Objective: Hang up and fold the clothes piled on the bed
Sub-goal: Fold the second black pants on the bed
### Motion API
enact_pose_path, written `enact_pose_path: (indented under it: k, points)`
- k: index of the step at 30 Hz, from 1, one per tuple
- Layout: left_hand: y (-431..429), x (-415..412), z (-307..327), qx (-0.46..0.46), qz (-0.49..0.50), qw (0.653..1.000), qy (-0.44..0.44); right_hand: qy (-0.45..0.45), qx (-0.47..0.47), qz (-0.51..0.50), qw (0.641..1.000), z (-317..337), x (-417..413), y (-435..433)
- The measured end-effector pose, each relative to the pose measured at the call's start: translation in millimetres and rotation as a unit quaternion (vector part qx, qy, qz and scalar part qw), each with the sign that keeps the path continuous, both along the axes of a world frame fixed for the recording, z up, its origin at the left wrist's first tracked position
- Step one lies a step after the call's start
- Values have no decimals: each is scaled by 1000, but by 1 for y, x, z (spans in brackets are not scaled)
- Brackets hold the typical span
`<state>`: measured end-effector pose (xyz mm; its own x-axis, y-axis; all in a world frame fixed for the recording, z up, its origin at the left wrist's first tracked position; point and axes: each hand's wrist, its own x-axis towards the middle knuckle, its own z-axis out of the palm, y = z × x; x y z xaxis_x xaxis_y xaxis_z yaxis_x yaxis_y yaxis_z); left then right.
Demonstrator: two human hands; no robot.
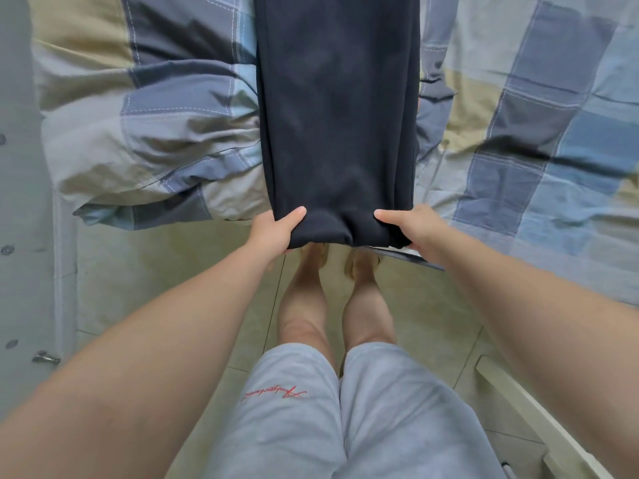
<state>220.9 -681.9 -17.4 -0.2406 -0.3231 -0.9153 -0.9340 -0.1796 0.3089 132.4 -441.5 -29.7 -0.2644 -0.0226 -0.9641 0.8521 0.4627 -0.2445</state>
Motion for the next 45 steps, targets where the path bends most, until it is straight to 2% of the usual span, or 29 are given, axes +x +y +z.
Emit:
enact_pose_path:
  k: [10,15,21,31,37,40,43,45]
  points:
    - [28,65,69,81,39,993,-71,-65,-7,11,998,77,56,49]
    - [29,61,89,59,64,994,-73,-91,-28,-60,994,106,47,52]
    - [10,6,103,36,147,987,-56,-100,-34,-184,977,126,-10,33]
    - [-41,-152,114,120,258,958,23,-57,-75,-298,950,136,-149,-21]
    - [-65,-242,112,126,230,962,75,7,-80,-336,939,124,-221,-56]
    - [-70,-265,100,118,195,969,99,38,-112,-301,946,106,-243,-71]
    - [-67,-272,82,72,97,984,129,66,-124,-210,968,83,-245,-82]
    - [-62,-267,66,-9,-7,987,158,81,-106,-161,978,69,-238,-86]
